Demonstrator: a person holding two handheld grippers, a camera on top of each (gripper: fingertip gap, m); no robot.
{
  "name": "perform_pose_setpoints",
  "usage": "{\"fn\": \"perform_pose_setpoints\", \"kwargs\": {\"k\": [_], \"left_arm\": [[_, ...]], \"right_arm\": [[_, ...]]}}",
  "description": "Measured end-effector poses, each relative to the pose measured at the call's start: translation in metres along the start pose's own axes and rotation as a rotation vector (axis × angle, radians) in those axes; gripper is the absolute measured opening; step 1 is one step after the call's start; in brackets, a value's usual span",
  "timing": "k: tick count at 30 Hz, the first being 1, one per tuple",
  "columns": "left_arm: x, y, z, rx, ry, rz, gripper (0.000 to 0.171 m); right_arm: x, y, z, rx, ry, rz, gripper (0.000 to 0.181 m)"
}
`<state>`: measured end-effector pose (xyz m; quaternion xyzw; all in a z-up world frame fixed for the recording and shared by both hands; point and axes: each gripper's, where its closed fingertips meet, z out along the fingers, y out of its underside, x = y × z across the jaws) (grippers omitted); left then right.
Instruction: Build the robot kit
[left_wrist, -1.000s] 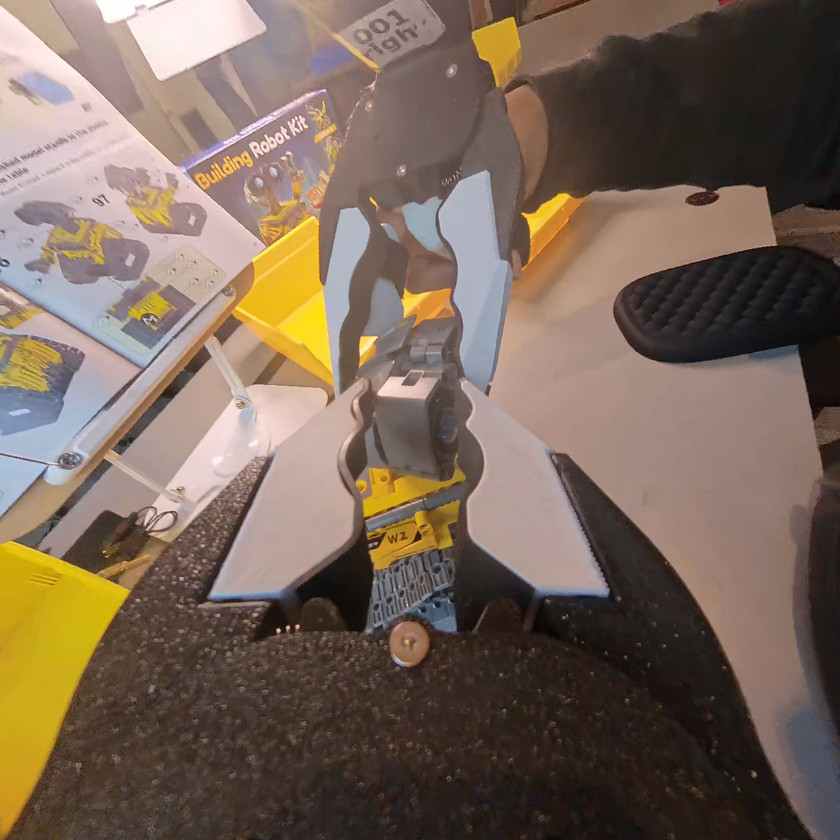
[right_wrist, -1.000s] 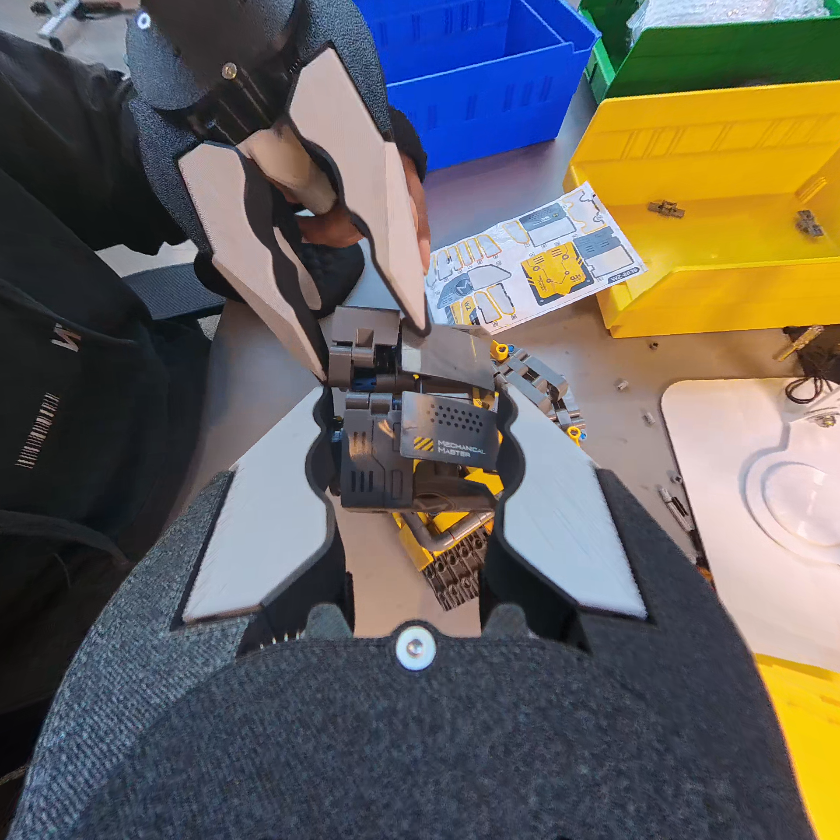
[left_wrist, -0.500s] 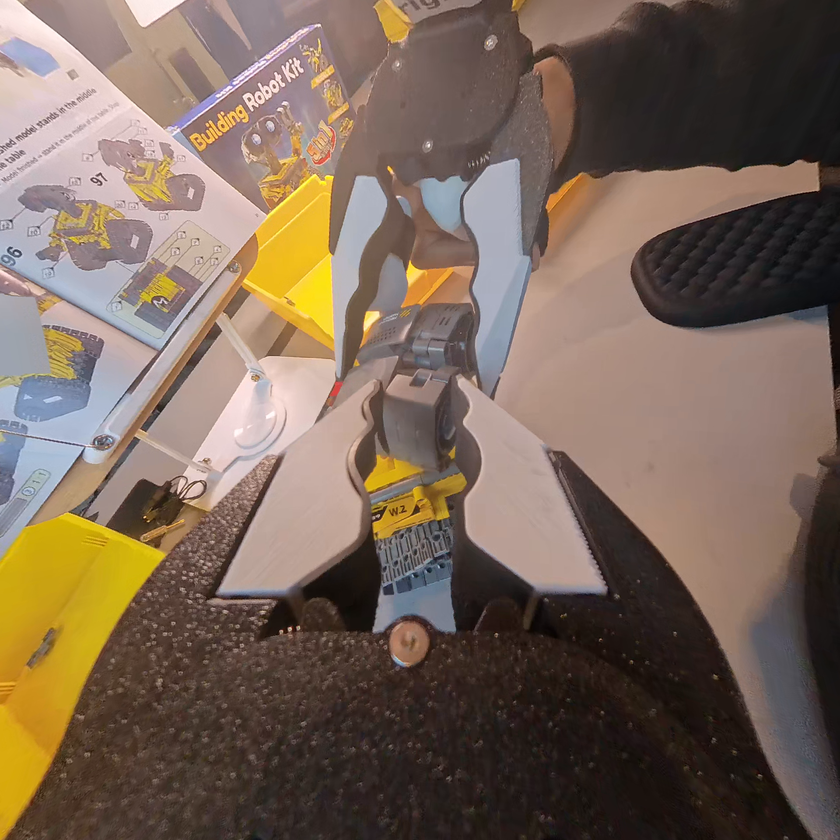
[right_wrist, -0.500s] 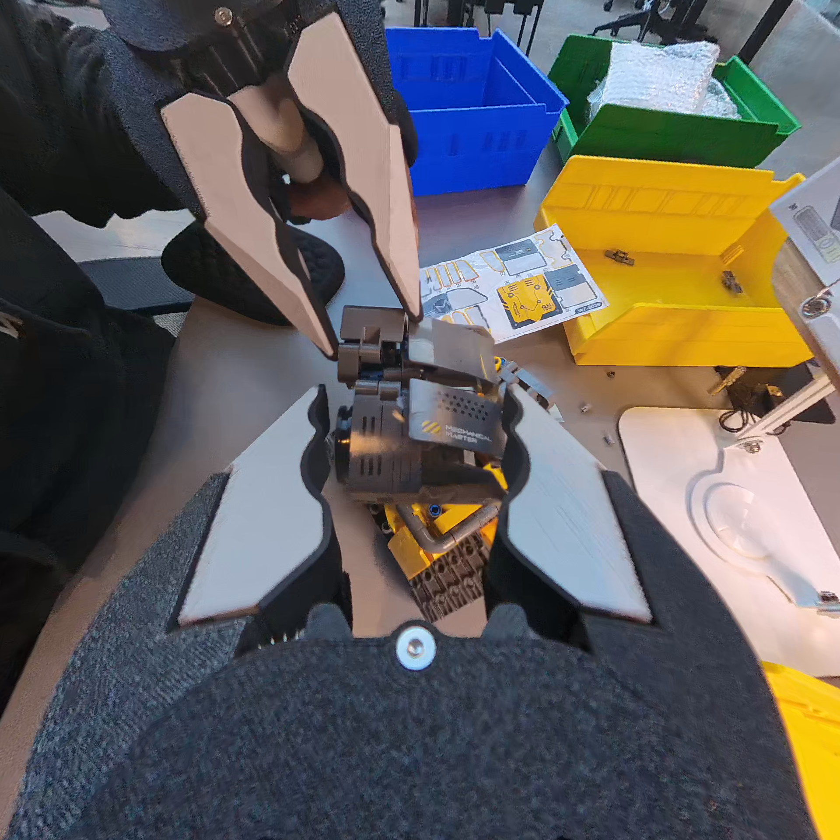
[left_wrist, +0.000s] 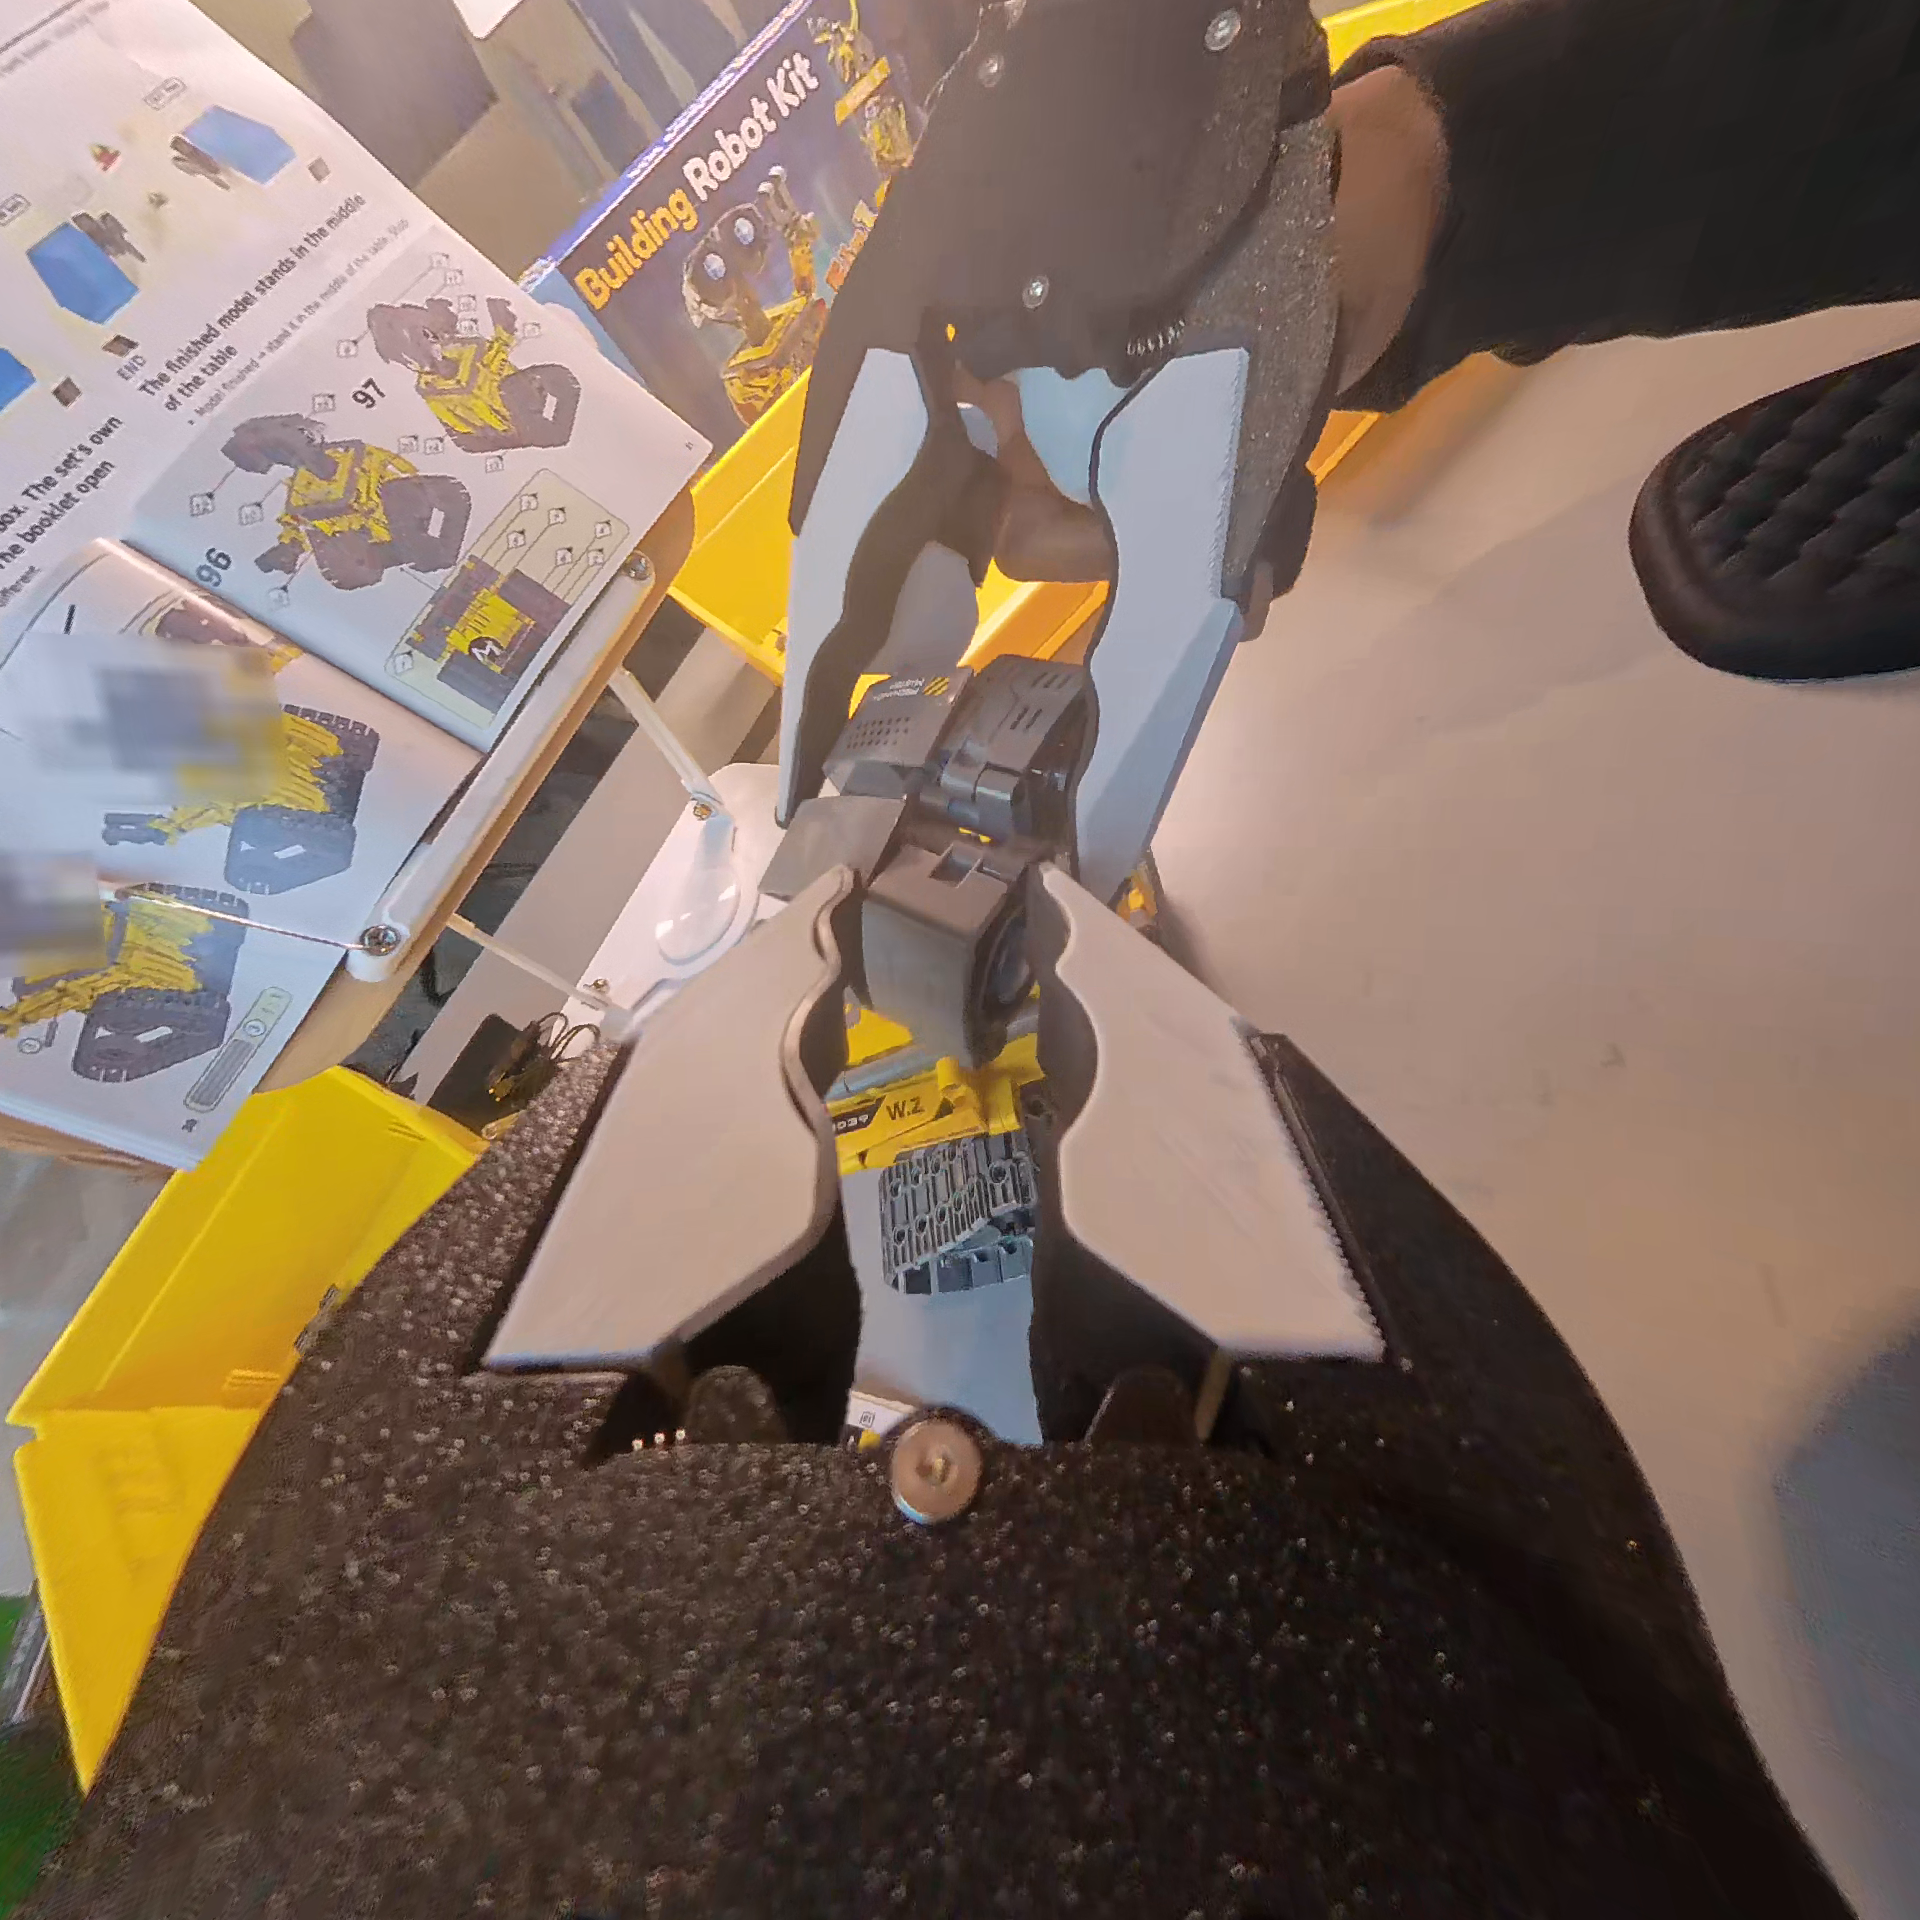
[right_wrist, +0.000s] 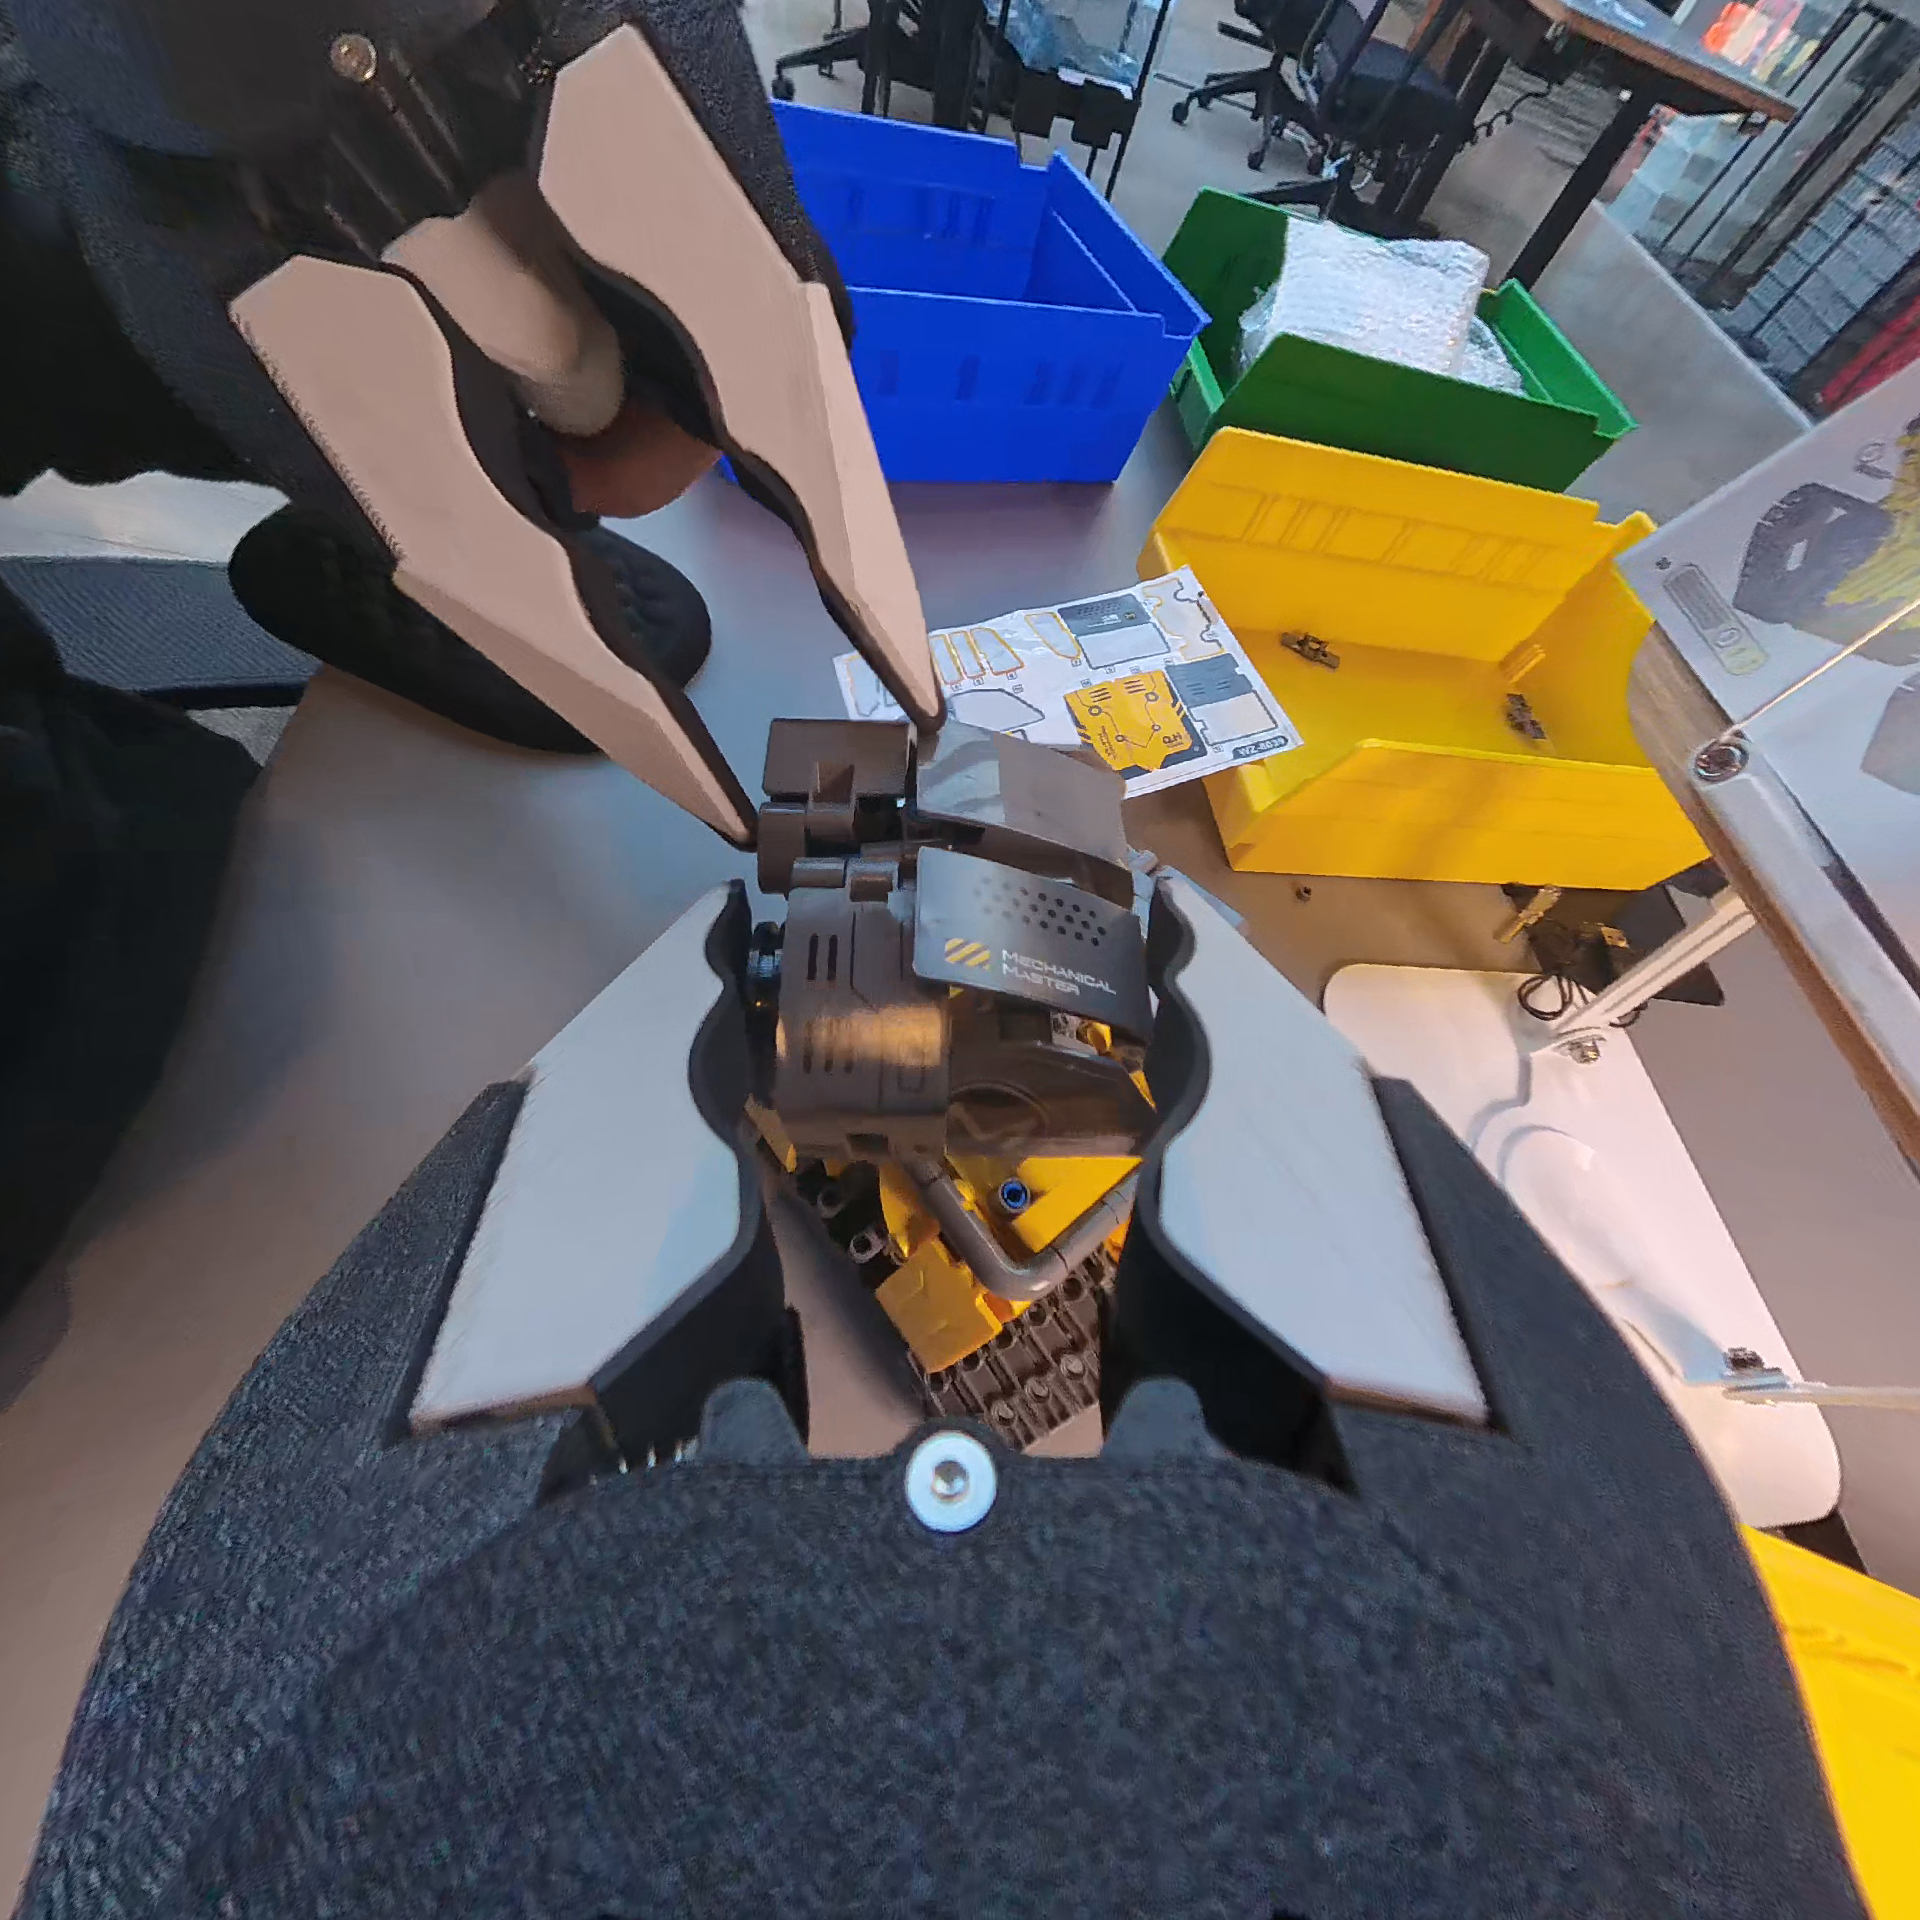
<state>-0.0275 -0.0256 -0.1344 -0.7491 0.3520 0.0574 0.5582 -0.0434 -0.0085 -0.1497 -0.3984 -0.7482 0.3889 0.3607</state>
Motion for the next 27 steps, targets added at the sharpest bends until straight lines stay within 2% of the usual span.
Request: {"fn": "perform_pose_setpoints", "kwargs": {"k": [5, 12, 17, 21, 27], "left_arm": [[-0.001, 0.005, -0.002, 0.004, -0.105, 0.035, 0.031], [-0.004, 0.007, -0.005, 0.086, -0.289, 0.021, 0.028], [-0.007, 0.009, -0.005, 0.162, -0.281, -0.152, 0.040], [-0.006, 0.009, -0.007, 0.214, -0.294, -0.160, 0.040], [-0.007, 0.015, -0.004, 0.240, -0.212, -0.231, 0.047]], "right_arm": [[-0.001, -0.002, 0.002, 0.006, 0.059, -0.020, 0.074], [0.001, -0.003, 0.000, 0.099, 0.111, 0.017, 0.074], [0.000, -0.002, -0.003, 0.121, 0.140, 0.000, 0.074], [0.000, -0.003, -0.002, 0.132, 0.160, 0.012, 0.074], [-0.001, -0.003, -0.002, 0.134, 0.164, -0.012, 0.074]]}}
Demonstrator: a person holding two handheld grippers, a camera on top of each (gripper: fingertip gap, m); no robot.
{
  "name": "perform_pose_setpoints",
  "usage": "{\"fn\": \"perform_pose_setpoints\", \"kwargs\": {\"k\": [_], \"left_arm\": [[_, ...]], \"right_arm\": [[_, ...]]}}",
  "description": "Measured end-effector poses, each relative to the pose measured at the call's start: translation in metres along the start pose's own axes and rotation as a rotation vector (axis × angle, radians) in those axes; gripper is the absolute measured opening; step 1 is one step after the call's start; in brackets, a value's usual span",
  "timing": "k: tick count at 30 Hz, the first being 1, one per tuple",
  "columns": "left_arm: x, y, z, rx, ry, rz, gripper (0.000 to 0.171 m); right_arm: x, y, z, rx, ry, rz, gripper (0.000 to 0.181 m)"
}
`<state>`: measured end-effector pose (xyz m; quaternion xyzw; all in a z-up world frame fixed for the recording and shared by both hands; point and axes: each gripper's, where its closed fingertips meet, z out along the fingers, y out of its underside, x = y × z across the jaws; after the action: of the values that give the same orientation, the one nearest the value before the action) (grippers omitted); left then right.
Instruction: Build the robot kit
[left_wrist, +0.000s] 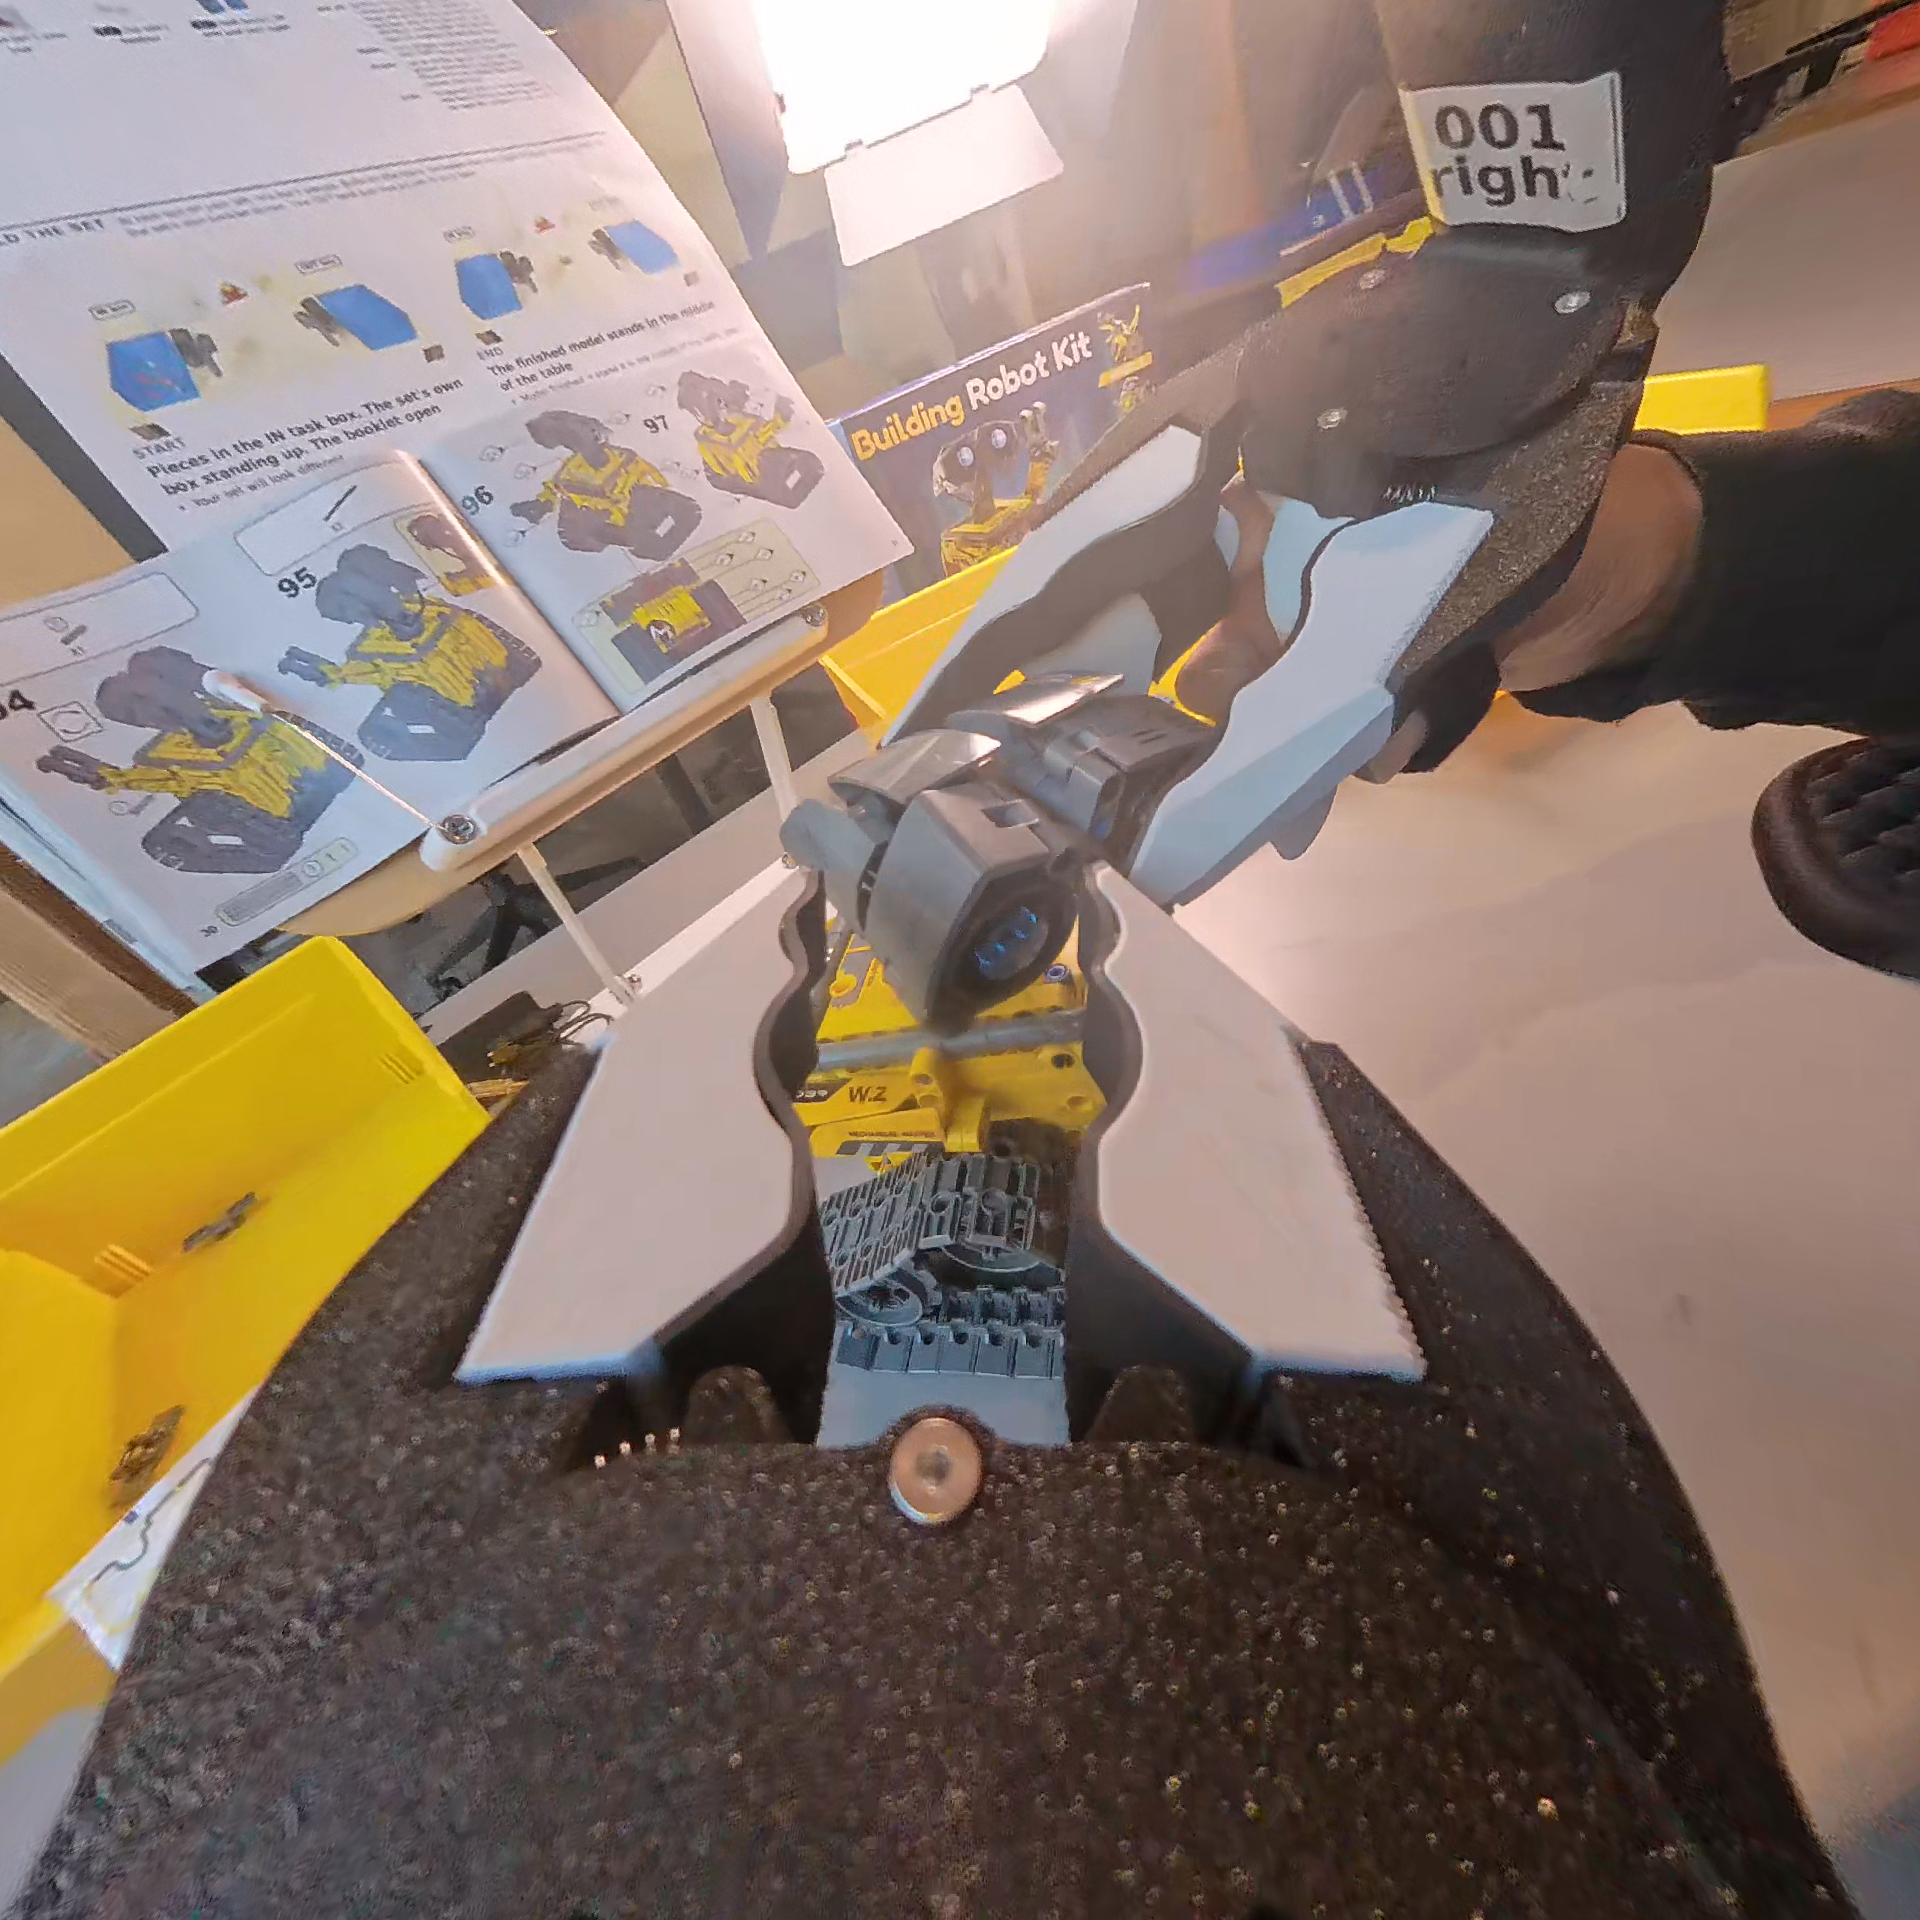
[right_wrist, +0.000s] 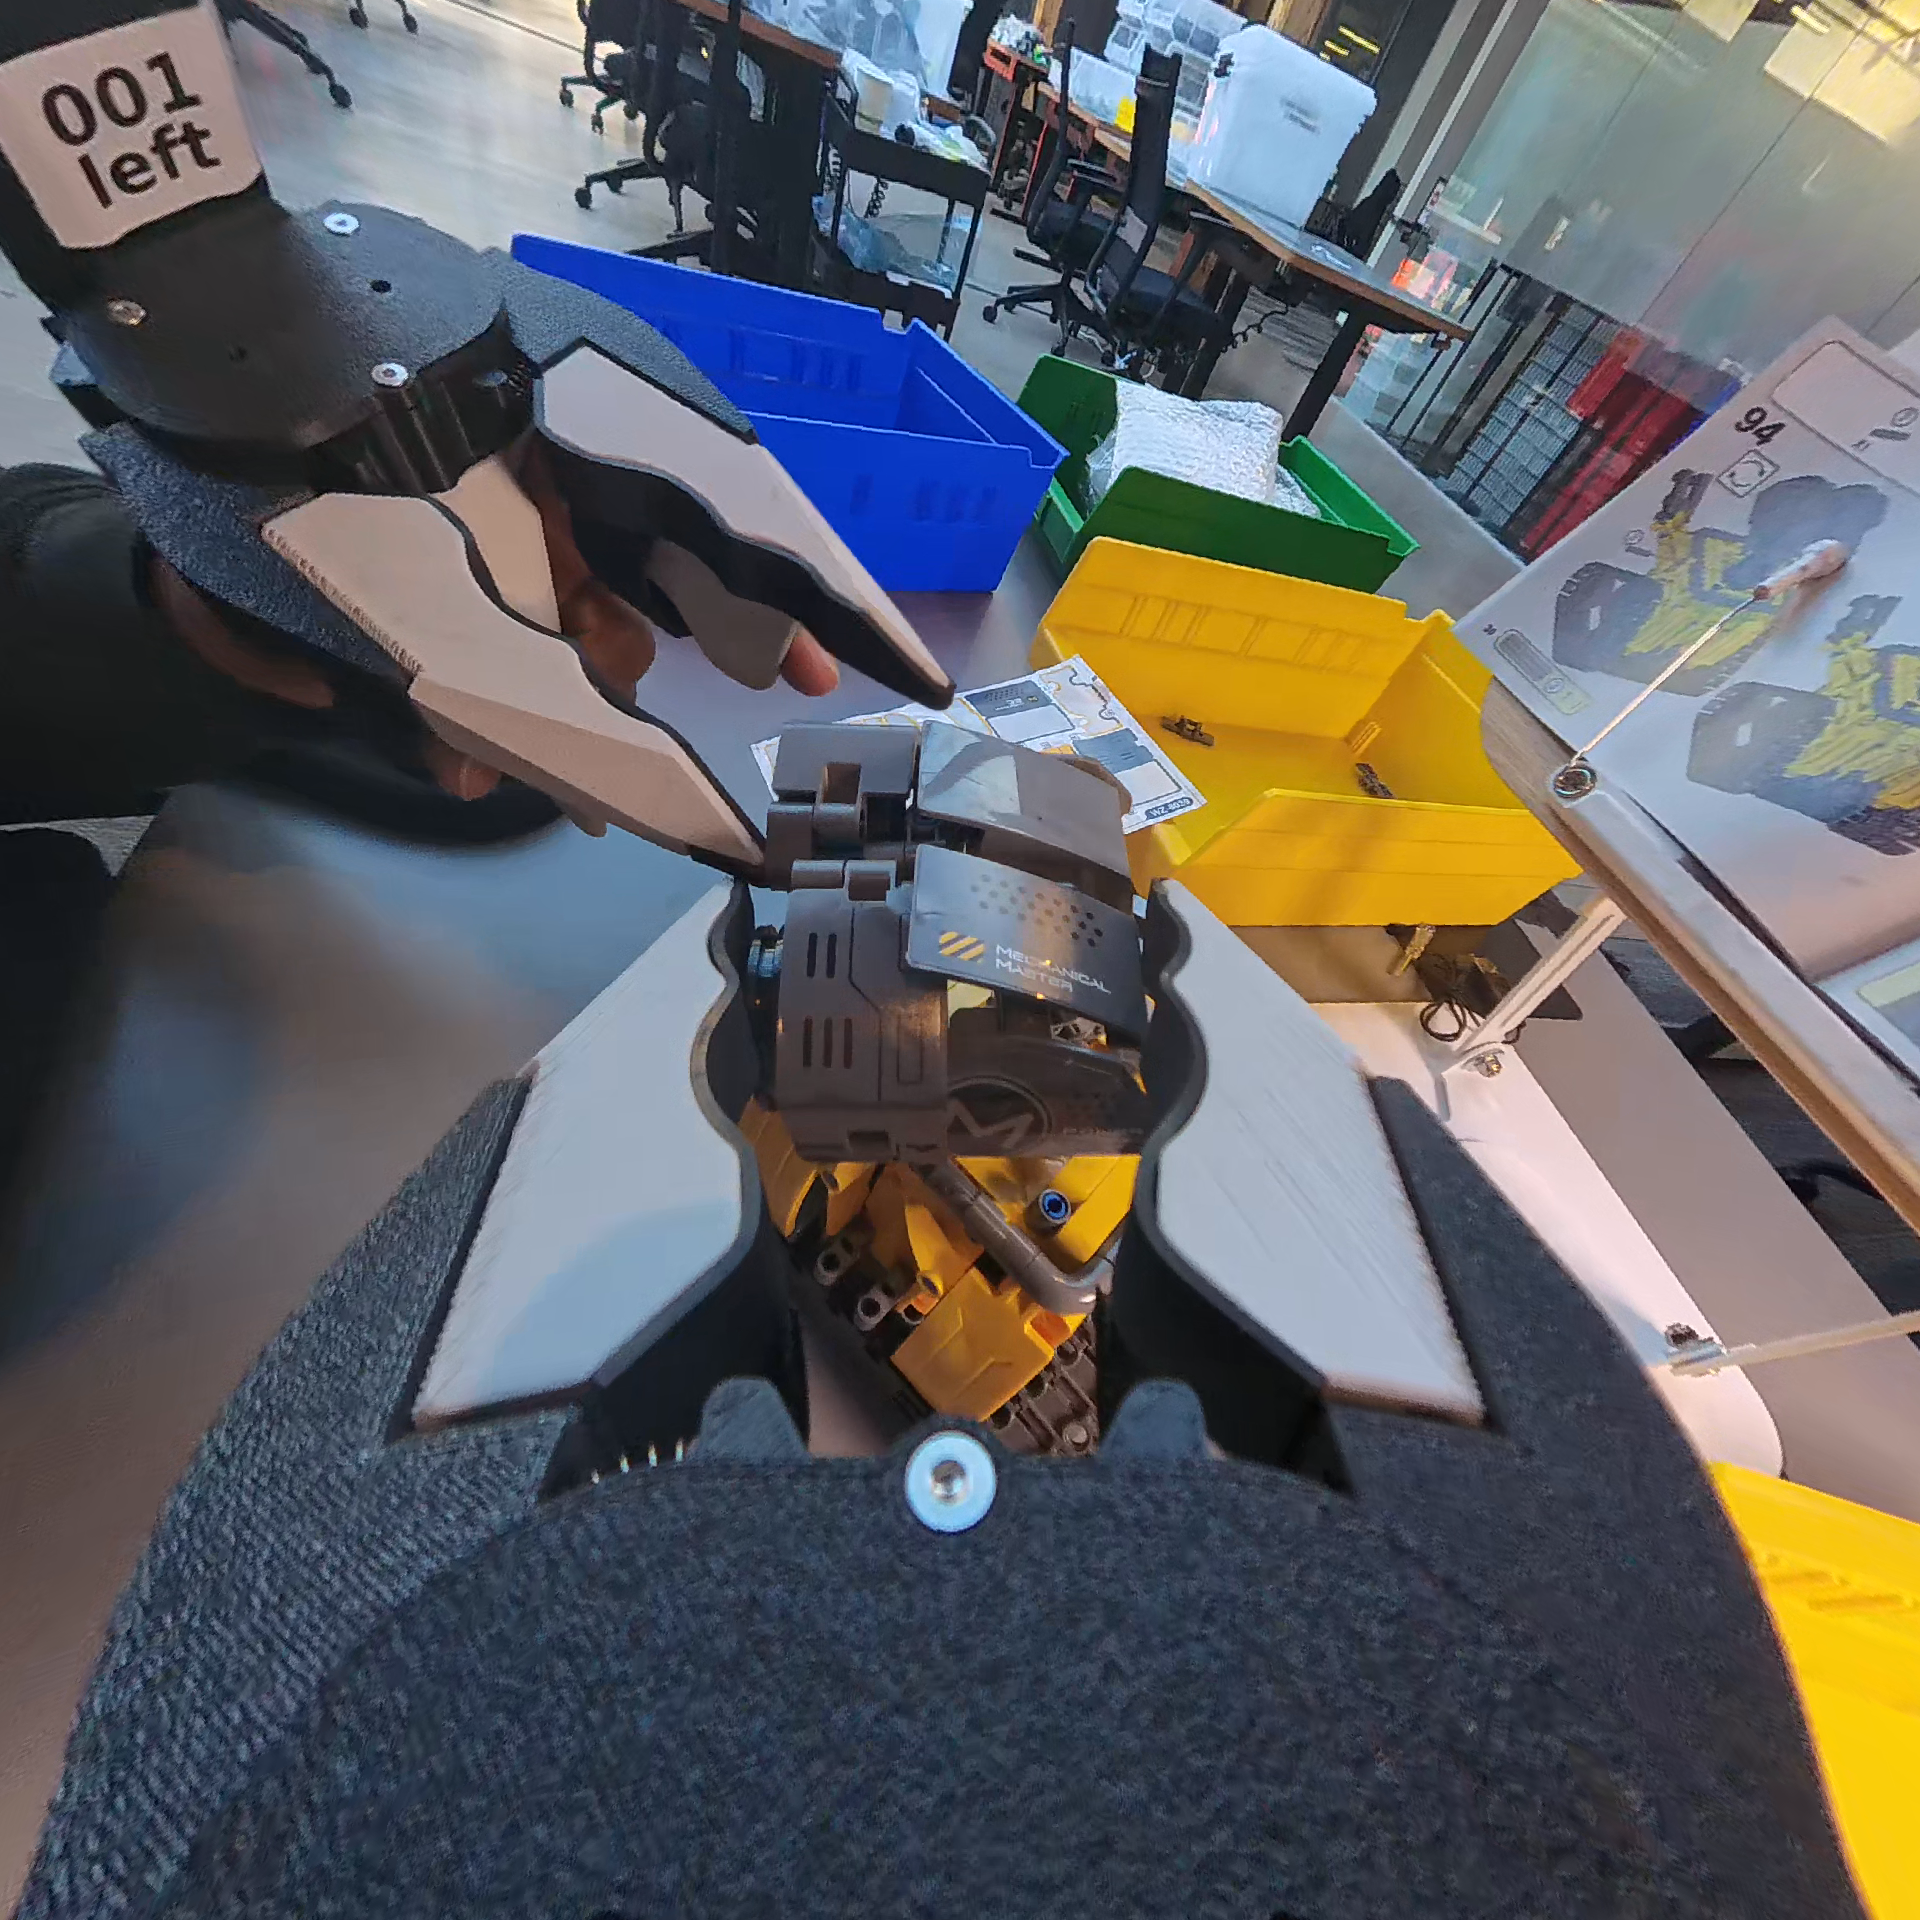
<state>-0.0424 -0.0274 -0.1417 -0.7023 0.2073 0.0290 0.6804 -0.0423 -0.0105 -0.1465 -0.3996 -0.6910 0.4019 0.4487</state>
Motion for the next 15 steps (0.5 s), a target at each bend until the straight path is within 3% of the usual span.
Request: {"fn": "perform_pose_setpoints", "kwargs": {"k": [8, 15], "left_arm": [[0.001, 0.010, 0.002, -0.009, 0.082, -0.187, 0.056], [0.005, 0.011, 0.001, 0.061, 0.087, -0.371, 0.042]], "right_arm": [[-0.003, 0.000, -0.001, 0.019, 0.028, -0.066, 0.073], [-0.002, -0.001, 0.000, 0.055, 0.081, -0.081, 0.072]]}}
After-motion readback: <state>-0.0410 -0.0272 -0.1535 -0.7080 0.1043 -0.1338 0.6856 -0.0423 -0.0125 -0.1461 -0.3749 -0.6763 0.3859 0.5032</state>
